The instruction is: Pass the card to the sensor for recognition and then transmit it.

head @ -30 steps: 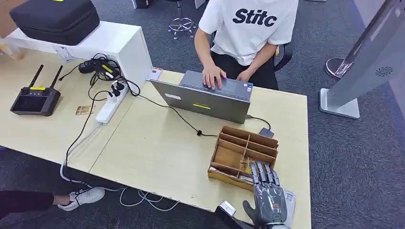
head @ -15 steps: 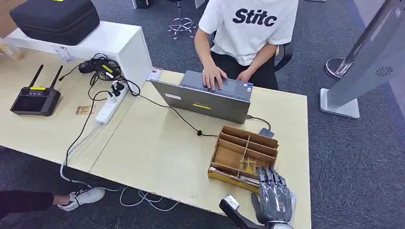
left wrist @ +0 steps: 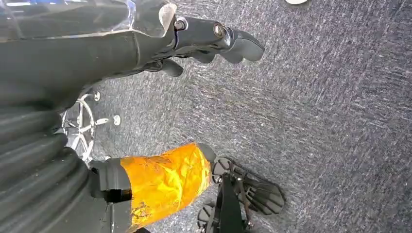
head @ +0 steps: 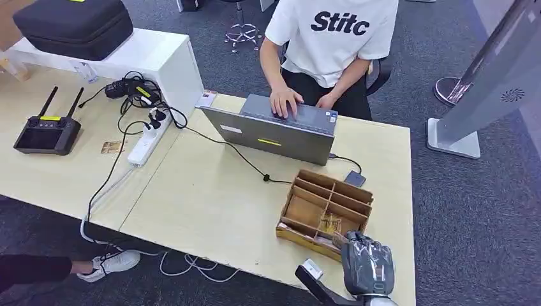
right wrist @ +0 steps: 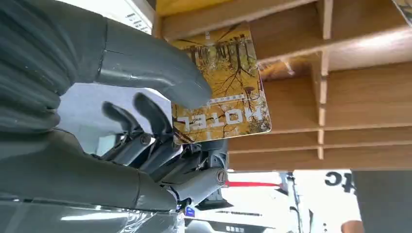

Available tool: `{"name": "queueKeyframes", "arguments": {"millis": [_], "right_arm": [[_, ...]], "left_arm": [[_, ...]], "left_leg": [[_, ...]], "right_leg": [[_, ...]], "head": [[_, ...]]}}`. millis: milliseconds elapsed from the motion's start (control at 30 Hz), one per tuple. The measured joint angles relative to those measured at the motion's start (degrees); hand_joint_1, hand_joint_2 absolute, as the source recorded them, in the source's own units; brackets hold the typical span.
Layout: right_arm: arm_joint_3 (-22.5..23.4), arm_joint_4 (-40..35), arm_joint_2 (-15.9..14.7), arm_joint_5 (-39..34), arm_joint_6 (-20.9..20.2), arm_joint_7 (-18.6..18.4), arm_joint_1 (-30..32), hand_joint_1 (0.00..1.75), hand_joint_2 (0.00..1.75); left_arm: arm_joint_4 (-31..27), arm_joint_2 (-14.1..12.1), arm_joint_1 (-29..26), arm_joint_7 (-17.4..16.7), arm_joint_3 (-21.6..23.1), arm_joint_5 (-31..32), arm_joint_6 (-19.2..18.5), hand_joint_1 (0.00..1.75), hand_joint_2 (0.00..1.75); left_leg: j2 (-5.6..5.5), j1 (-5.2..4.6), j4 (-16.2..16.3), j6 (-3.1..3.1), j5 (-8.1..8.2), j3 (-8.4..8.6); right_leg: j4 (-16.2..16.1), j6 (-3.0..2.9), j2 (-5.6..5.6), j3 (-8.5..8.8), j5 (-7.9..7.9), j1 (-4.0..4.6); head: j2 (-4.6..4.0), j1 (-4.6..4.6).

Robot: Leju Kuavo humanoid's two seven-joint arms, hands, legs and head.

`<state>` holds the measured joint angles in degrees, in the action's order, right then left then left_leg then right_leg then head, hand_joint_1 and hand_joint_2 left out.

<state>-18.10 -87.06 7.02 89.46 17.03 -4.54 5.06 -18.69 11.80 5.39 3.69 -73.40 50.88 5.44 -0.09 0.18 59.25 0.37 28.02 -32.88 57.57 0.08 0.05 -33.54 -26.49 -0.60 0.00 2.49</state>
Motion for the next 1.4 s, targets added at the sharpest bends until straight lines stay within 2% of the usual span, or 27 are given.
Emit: {"name": "queueKeyframes", "arguments": {"millis": [233,867,1033,1067,1200,1267,1400], "right_arm": [[2.18,-3.08,2.31,-2.51,2.38,4.67,0.85,1.75,1.75],[5.22,-7.28,4.26,-4.02,3.91,6.31,2.18,1.75,1.75],[7.03,-10.83,5.57,-8.03,6.60,9.41,3.12,1.75,1.75],[7.50,-11.70,5.90,-10.20,5.57,10.71,3.26,1.75,1.75],[8.52,-13.09,7.67,-24.97,-7.31,18.14,2.31,1.75,1.75],[8.52,-12.24,7.85,-27.96,-9.69,18.49,0.04,1.75,1.75],[8.85,-8.24,8.37,-30.56,-12.35,15.49,-9.19,1.75,1.75]], "left_arm": [[-0.28,0.37,0.00,0.00,0.02,0.02,-0.11,0.00,1.75],[-0.59,0.85,0.00,0.00,0.02,0.02,-0.13,0.00,1.75],[-0.76,1.09,-0.02,-0.02,0.02,0.15,-0.13,0.00,1.75],[-0.79,1.14,-0.02,-0.09,0.02,0.20,-0.13,0.00,1.75],[-0.92,1.22,0.02,-0.35,0.11,1.25,-0.68,0.00,1.75],[-0.94,1.07,0.06,-0.35,0.33,2.19,-1.18,0.00,1.75],[-0.94,0.44,0.25,-0.55,1.60,4.44,-1.60,0.00,1.75]], "left_leg": [[0.00,0.00,0.00,0.00,0.00,0.00],[0.00,0.00,0.00,0.00,0.00,0.00],[0.00,0.00,0.00,0.00,0.00,-0.01],[0.00,0.00,0.00,0.00,0.00,0.00],[0.03,0.00,-0.01,0.00,0.00,-0.04],[0.01,0.01,-0.01,-0.01,-0.02,-0.07],[0.09,0.01,0.00,0.03,-0.20,-0.06]], "right_leg": [[0.00,0.00,0.00,-0.01,0.00,0.00],[0.00,0.00,0.00,-0.01,0.00,0.00],[0.00,0.00,0.00,-0.01,0.00,0.00],[0.00,0.00,0.00,-0.01,0.00,0.00],[0.00,0.00,0.02,-0.01,0.01,0.00],[0.01,0.02,0.00,0.02,0.03,0.00],[0.02,0.00,0.06,-0.03,0.24,0.00]], "head": [[0.00,0.00],[0.00,0.00],[0.00,0.00],[0.00,0.00],[-0.02,0.00],[0.00,-0.04],[0.00,-0.02]]}}
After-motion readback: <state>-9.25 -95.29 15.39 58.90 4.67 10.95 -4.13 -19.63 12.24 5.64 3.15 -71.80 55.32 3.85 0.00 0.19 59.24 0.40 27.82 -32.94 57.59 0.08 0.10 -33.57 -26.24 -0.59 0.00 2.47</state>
